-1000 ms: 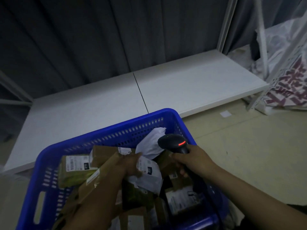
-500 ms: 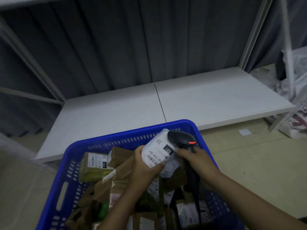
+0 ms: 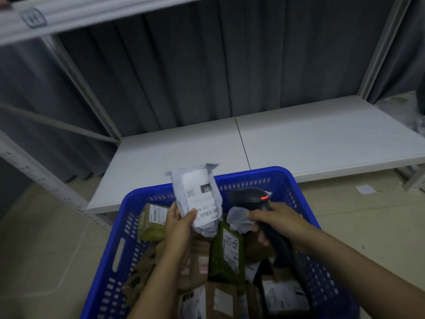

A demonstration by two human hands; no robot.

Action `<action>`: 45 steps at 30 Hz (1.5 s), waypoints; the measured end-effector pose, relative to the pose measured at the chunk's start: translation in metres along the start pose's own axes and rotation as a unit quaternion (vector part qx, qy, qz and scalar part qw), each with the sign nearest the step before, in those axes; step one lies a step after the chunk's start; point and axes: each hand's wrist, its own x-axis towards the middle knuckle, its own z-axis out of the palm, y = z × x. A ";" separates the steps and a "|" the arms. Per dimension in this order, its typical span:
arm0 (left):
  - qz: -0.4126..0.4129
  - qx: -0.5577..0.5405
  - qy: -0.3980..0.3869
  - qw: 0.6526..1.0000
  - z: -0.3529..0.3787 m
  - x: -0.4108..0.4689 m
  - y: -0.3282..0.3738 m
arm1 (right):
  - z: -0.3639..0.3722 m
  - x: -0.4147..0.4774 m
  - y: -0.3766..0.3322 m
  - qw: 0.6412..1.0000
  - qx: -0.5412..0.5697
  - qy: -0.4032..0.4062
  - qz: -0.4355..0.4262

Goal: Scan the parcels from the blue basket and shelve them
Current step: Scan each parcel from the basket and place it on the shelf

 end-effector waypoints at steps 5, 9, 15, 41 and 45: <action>0.015 -0.055 0.077 0.995 -0.019 0.000 0.009 | 0.005 -0.002 0.001 0.995 -0.072 -0.070 0.022; 0.011 -0.059 0.084 0.995 -0.023 0.000 0.010 | 0.008 -0.006 0.000 0.992 -0.096 -0.082 0.000; 0.022 -0.031 0.083 0.996 -0.020 -0.002 0.010 | 0.005 -0.012 -0.006 0.990 -0.113 -0.082 -0.008; 0.152 -0.032 -0.032 0.987 -0.073 -0.049 0.197 | 0.093 -0.069 -0.144 0.972 -0.053 0.108 -0.201; 0.204 -0.033 -0.098 0.974 -0.088 -0.076 0.259 | 0.123 -0.097 -0.208 0.955 -0.016 0.119 -0.271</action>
